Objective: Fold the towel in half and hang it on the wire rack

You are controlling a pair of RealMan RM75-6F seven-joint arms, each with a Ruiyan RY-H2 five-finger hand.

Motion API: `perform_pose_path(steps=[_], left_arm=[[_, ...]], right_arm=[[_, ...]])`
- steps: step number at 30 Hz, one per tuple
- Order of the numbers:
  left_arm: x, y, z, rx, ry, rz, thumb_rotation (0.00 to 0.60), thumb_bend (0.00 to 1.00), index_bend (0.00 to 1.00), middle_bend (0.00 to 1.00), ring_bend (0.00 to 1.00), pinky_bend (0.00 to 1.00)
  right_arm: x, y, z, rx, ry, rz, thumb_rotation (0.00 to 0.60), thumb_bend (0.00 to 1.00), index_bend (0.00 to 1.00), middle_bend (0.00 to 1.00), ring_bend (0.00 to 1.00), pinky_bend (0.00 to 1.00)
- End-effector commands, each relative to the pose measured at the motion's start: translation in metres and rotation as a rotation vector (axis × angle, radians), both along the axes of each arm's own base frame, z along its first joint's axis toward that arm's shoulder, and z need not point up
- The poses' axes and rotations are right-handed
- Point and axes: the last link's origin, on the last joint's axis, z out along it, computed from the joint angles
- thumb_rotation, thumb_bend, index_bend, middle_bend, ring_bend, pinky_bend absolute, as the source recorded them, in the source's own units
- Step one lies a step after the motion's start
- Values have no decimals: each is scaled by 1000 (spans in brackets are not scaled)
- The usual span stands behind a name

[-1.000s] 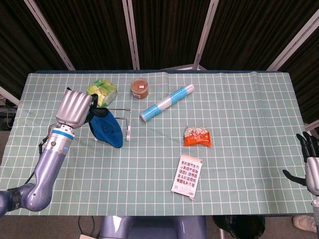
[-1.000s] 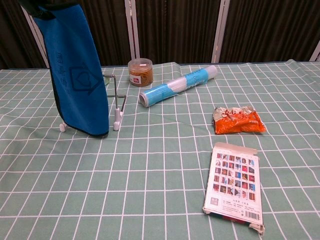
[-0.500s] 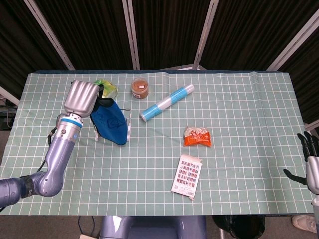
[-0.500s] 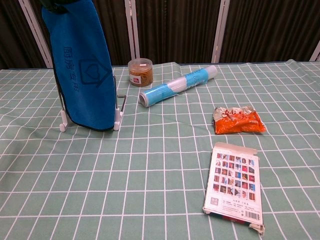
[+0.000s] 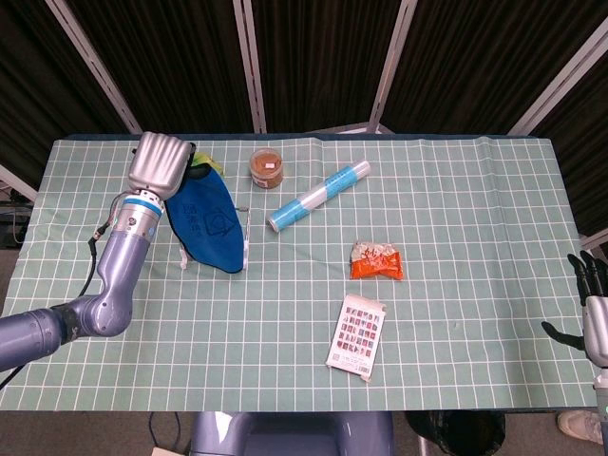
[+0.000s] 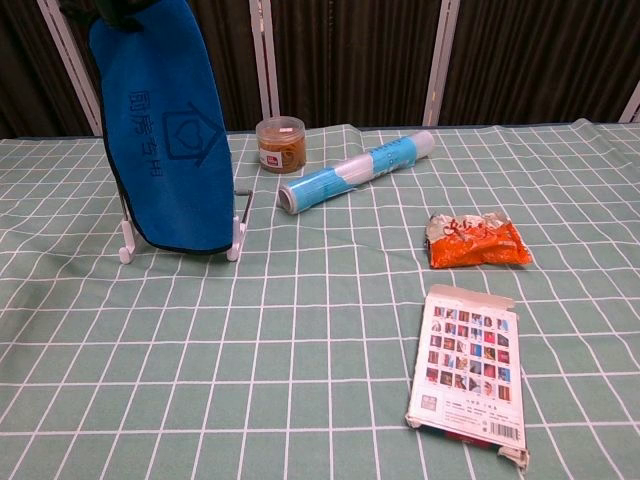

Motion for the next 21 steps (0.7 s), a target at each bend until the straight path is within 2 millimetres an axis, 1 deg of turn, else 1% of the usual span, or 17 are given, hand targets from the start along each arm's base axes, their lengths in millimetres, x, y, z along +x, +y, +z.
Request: perform_pose_path(steps=[1,13,17,18,20,21], left_arm=[[-2,11,-10,-29,-13,24,600,805,801,942,914,1000],[-24,38,-33,-73,-104,80,600,805,801,941,910,1000],[-31,49,-44,-86,-118,113,600,804,800,941,910,1000],[-32,51,-48,-87,-124,121,600,805,794,941,910,1000],[-36,53,-57,-112,-162,153,600,806,746,941,910,1000],[-38,54,-61,-128,-175,165,600,805,686,940,910,1000]], right_arm=[[-2,-1,-1,1,4,-8,600,0,0,0,0,0],[-9,-4,-5,2,30,-46,600,0,0,0,0,0],[-10,-5,-5,-5,35,-55,600,0,0,0,0,0],[-10,-5,-5,-5,36,-57,600,0,0,0,0,0],[-12,-5,-6,-2,41,-63,600,0,0,0,0,0],[-12,-5,-7,-1,42,-66,600,0,0,0,0,0]])
